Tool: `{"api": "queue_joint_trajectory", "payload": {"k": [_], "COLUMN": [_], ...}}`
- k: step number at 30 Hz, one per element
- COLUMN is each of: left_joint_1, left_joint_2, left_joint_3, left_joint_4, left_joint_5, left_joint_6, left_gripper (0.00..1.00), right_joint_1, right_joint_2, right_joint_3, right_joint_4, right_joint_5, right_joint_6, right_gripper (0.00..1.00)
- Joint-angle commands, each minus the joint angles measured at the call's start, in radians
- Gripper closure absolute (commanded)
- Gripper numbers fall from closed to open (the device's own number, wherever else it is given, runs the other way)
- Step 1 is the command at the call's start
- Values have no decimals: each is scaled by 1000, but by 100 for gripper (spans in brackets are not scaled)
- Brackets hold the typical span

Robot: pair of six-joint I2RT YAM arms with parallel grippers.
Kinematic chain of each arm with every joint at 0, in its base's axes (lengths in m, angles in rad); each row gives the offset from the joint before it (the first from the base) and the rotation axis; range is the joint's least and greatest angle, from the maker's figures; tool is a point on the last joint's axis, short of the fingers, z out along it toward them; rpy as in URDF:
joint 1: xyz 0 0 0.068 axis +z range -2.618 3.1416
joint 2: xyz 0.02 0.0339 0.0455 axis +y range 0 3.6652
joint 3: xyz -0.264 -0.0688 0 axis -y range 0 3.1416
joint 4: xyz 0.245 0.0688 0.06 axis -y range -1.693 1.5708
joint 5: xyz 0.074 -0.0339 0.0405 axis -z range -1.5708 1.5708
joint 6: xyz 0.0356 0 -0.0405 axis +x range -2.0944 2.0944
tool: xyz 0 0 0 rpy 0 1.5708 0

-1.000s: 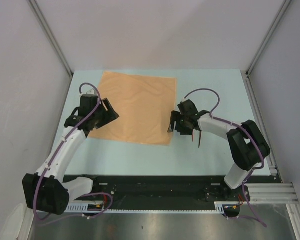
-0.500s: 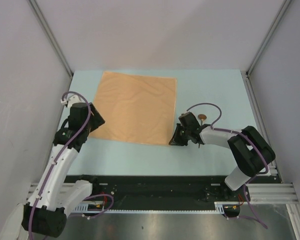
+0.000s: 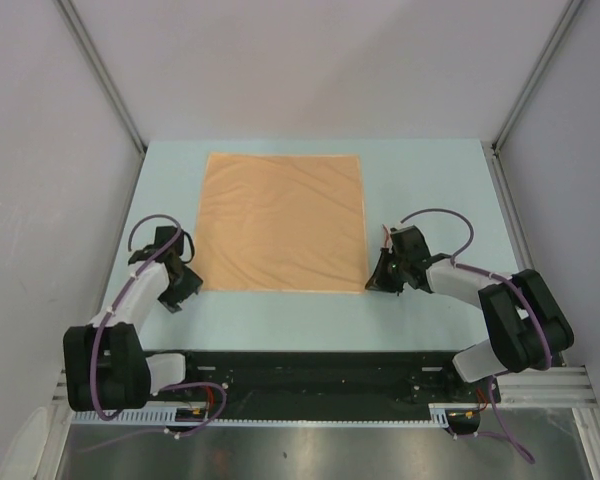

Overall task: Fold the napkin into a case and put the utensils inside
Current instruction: Pick up the flattened napkin from the center of the board.

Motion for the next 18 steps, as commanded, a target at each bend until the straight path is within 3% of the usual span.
{"api": "queue_joint_trajectory", "payload": {"k": [1, 11, 18], "left_joint_1": [38, 73, 73], "left_joint_2": [-40, 92, 146], "left_joint_3": [13, 43, 26], "left_joint_4": [13, 110, 165], "left_joint_5": [-61, -37, -4], "left_joint_6": [-114, -71, -67], "left_gripper": [42, 55, 45], "right_joint_1": [-15, -58, -60], "right_joint_2": [-16, -7, -24], "right_joint_3": [-9, -42, -52], "right_joint_4": [80, 155, 158], "right_joint_5": [-93, -234, -250], "right_joint_6": [-59, -98, -108], "right_gripper": [91, 92, 96]}}
